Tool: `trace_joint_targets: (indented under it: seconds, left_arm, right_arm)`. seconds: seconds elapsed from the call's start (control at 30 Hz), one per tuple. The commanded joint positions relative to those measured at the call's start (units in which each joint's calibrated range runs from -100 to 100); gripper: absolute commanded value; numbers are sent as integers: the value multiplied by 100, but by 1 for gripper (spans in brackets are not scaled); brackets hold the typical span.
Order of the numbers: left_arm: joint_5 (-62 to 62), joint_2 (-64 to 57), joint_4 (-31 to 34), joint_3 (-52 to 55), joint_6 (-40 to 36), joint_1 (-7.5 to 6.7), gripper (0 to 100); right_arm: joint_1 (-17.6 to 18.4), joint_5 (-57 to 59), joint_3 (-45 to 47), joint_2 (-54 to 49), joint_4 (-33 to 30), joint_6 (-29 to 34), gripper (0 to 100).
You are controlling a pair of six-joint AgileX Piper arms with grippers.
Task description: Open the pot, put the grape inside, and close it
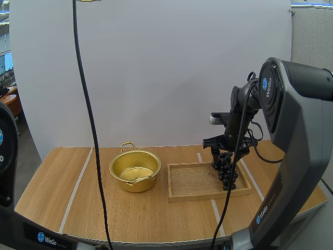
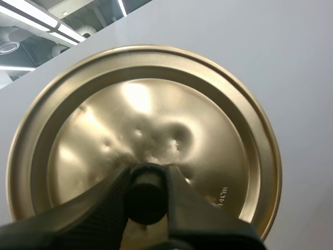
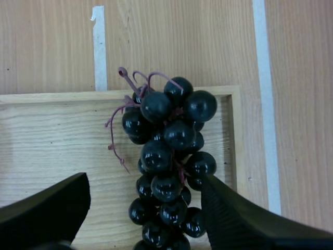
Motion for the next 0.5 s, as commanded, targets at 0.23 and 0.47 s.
trace_joint_targets:
  seconds: [0.23, 0.47]
  left_arm:
    - [-277, -38, 40, -40, -28, -21, 0]
    - [-277, -38, 40, -40, -28, -21, 0]
  right_arm:
    - [-237, -124, -32, 258, -31, -192, 100]
    - [-278, -199, -32, 326, 36, -236, 100]
